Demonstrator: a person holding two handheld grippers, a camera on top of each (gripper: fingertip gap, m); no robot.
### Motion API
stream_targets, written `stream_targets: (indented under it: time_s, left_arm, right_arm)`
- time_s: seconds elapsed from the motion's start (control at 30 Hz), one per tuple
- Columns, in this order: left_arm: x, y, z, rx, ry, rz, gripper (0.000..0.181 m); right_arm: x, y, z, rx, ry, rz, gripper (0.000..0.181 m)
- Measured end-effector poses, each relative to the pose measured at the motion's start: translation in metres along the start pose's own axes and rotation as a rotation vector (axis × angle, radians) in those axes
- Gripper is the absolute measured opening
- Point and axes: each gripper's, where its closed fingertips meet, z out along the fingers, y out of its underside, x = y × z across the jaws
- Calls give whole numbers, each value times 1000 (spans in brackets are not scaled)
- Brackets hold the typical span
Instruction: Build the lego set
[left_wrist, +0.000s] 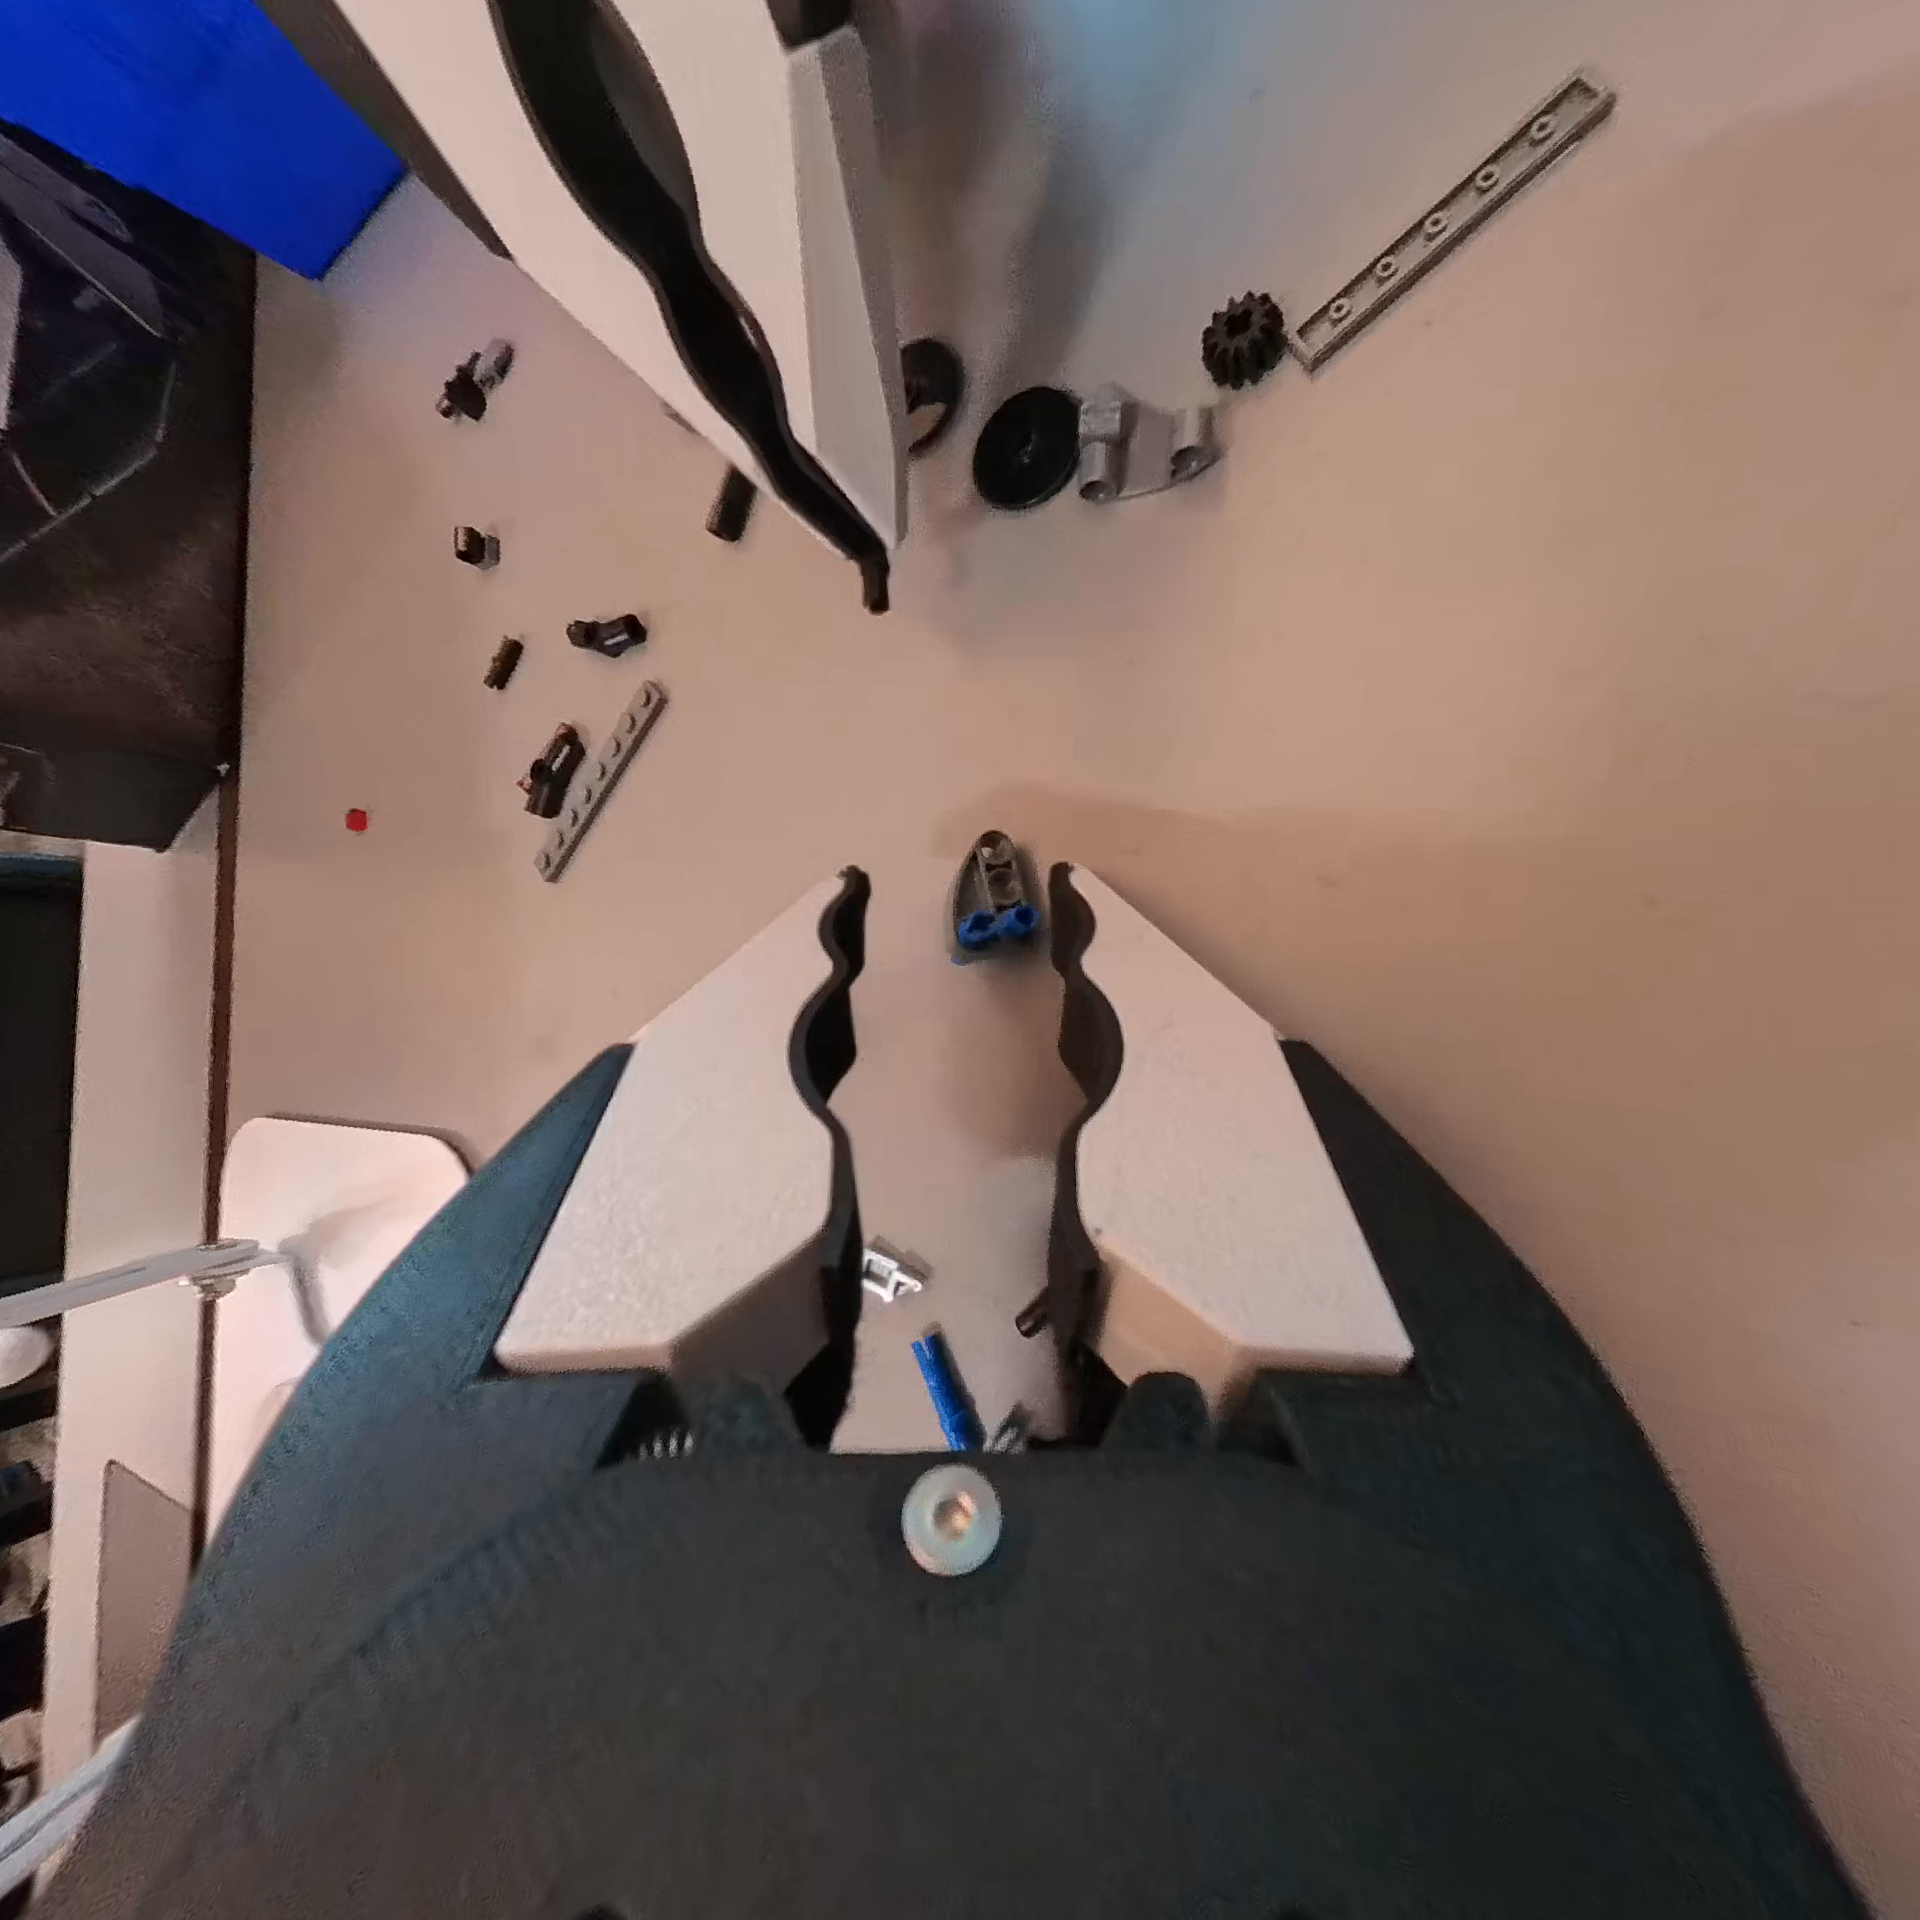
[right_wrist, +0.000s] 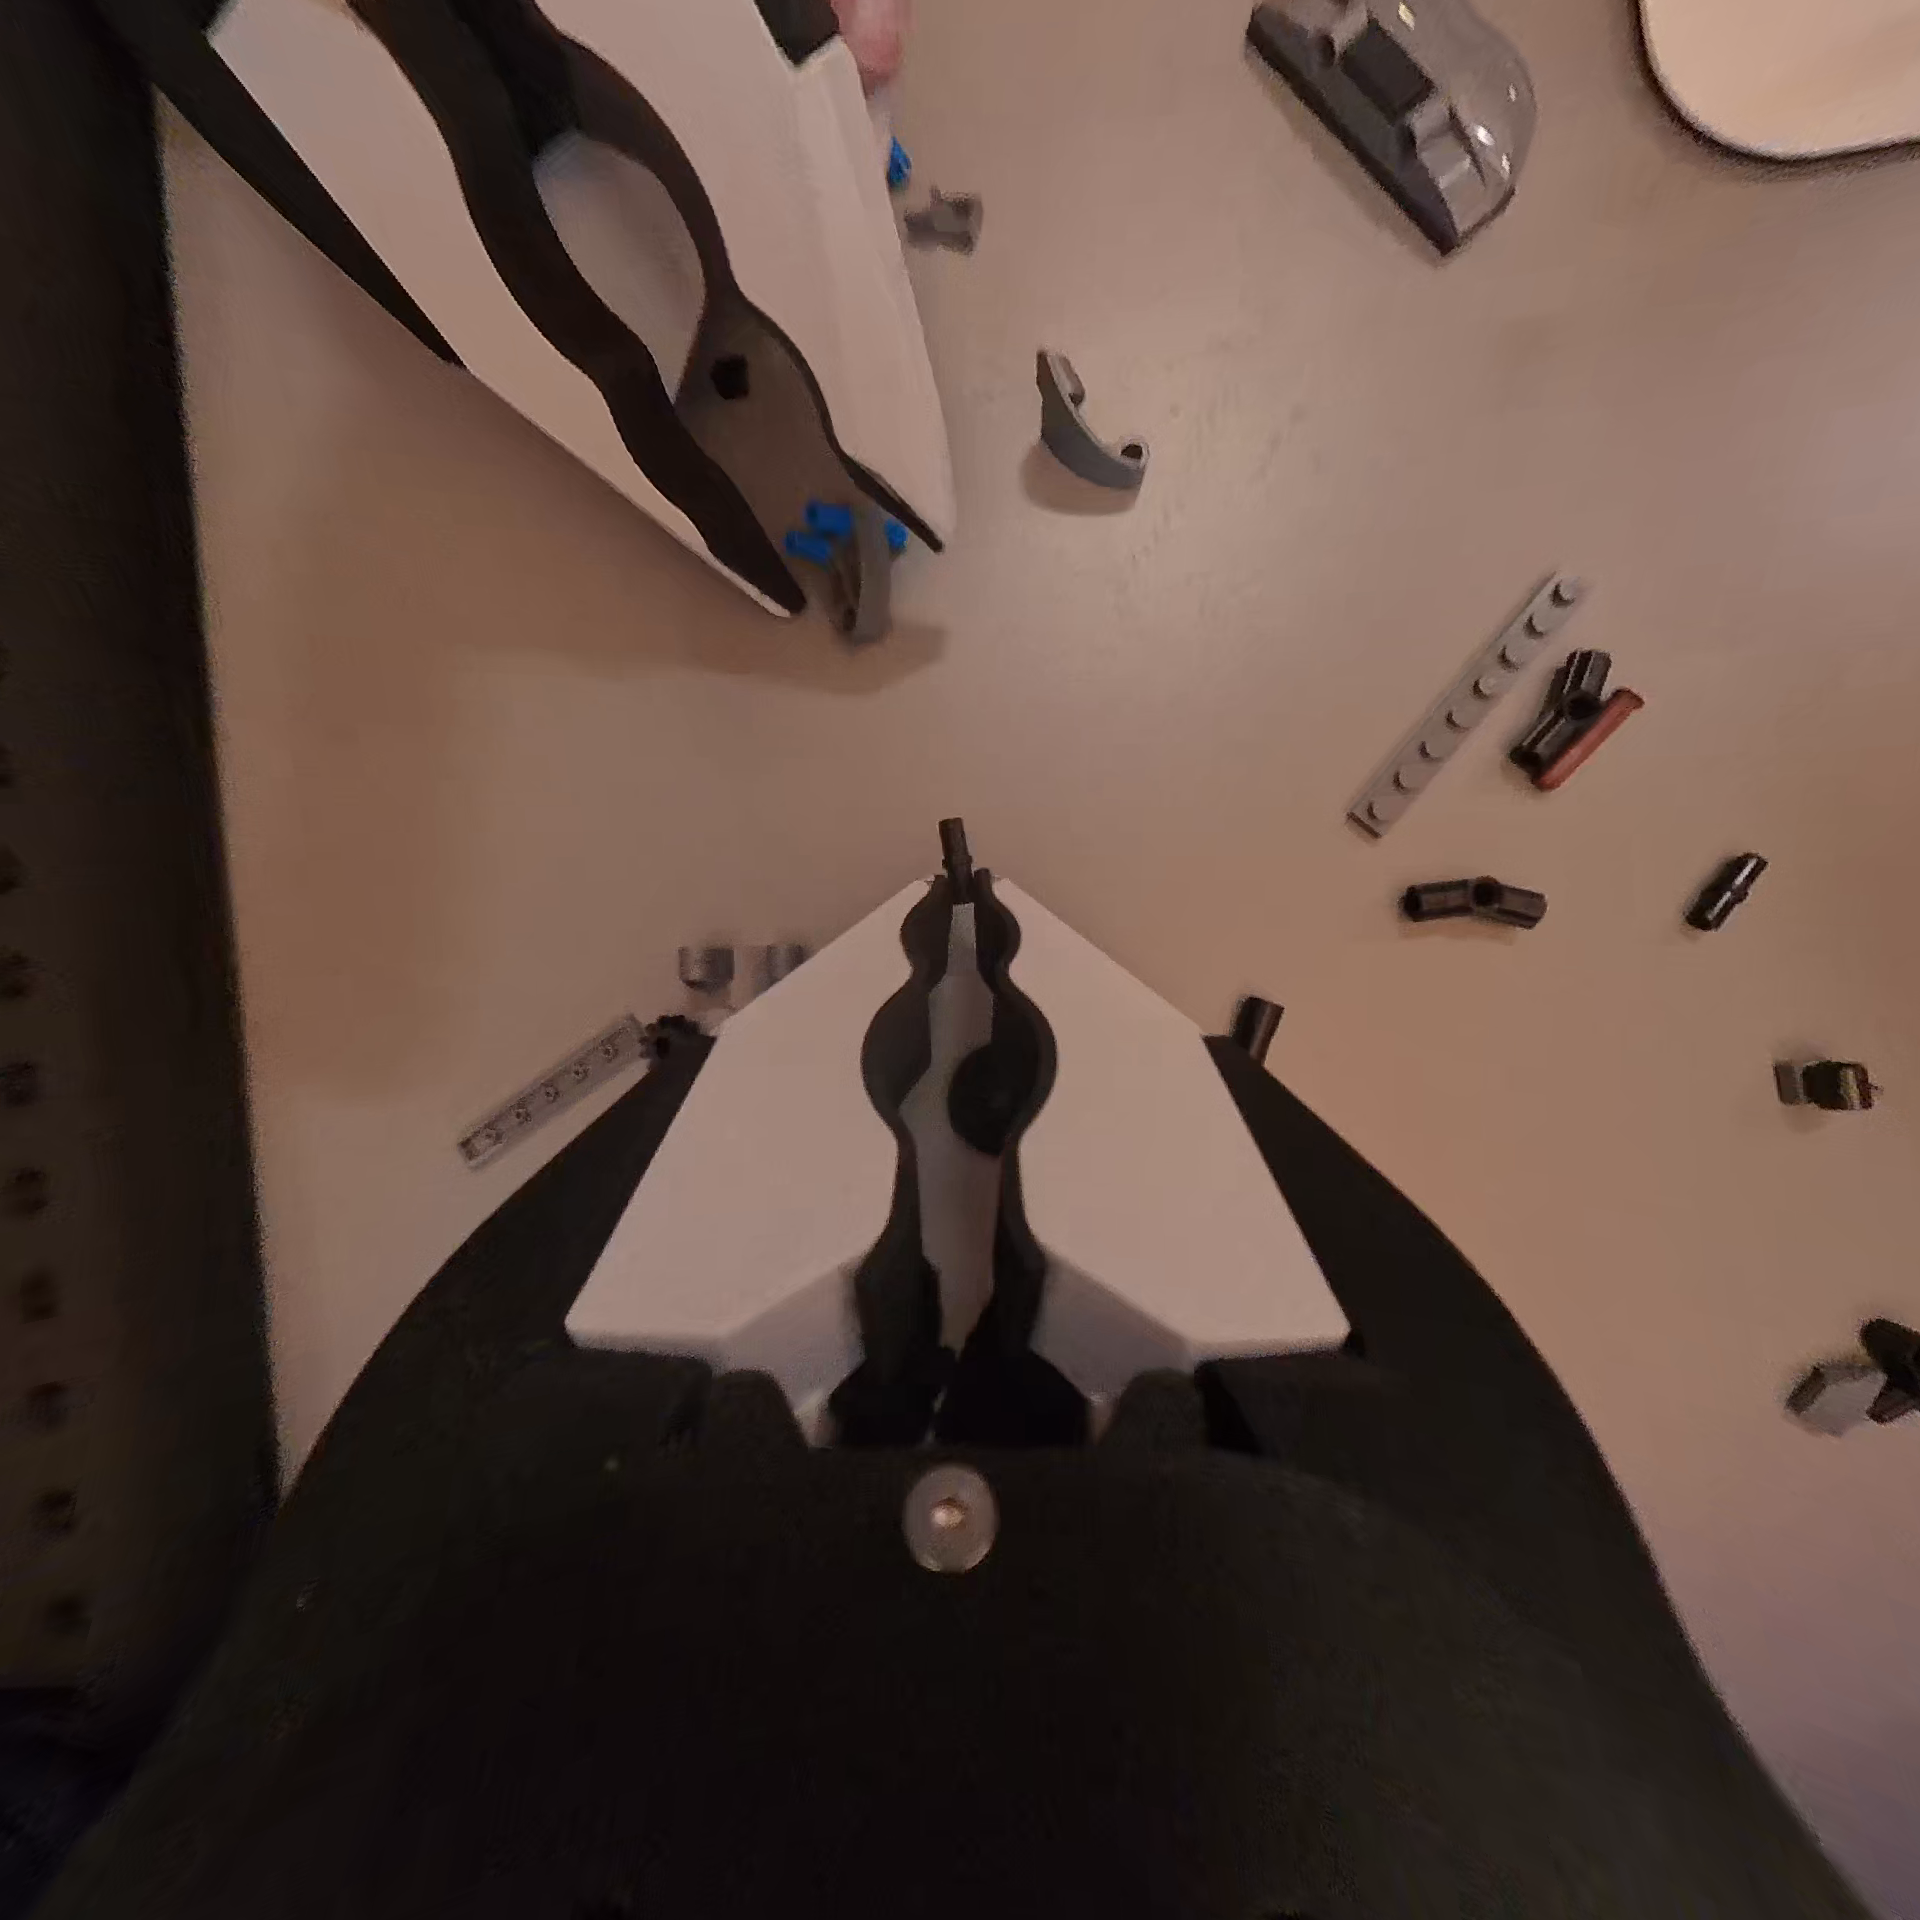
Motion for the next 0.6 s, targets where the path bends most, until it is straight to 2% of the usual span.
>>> stream_targets:
  time_s: [0.3,0.6]
  left_arm:
    - [-21,-26,-14,85,-191,75,27]
    - [-19,-35,-15,99,-224,134,11]
  right_arm:
    - [-22,-32,-6,164,-142,32,3]
    - [-31,-45,-10,242,-218,71,3]
